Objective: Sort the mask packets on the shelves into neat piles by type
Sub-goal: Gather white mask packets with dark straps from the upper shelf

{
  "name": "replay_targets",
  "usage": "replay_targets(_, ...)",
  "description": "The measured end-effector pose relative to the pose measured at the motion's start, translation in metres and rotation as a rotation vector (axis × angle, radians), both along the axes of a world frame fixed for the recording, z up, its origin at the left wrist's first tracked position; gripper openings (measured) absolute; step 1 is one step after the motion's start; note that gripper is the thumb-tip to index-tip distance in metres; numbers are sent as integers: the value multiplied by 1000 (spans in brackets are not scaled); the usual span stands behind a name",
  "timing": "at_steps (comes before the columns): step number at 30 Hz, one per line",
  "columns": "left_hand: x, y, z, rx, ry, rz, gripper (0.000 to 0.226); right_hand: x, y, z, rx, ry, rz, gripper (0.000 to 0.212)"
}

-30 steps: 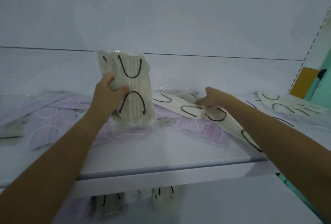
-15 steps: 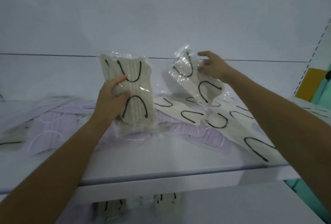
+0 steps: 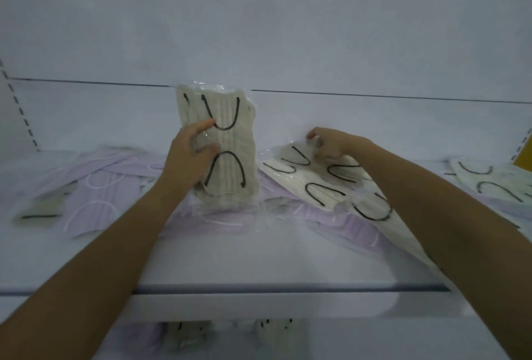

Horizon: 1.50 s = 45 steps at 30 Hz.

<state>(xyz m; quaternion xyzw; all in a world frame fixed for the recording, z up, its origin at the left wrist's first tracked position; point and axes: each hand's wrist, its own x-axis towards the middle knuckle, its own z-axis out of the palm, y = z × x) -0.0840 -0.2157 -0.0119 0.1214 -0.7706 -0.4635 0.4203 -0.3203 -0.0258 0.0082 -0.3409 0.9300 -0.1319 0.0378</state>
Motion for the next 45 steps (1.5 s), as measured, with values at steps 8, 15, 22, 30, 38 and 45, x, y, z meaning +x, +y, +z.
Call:
replay_targets(8, 0, 0, 3, 9, 35, 37, 44, 9, 29, 61, -689, 326, -79, 16)
replay_targets(15, 4, 12, 11, 54, 19, -1, 39, 72, 31, 85, -1233, -522, 115, 10)
replay_targets(22, 11, 46, 25, 273, -50, -317, 37, 154, -14, 30, -1034, -494, -34, 26)
replay_targets(30, -12, 80, 32, 170, 12, -349, 22, 135, 90, 36, -938, -293, -136, 18)
replay_targets(38, -58, 175, 31, 199, 39, -381, 17, 15, 308, 23, -246, 78, -617, 35)
replay_targets(45, -113, 263, 26, 194, -7, -376, 17, -53, 437, -10, -70, -16, -759, 61)
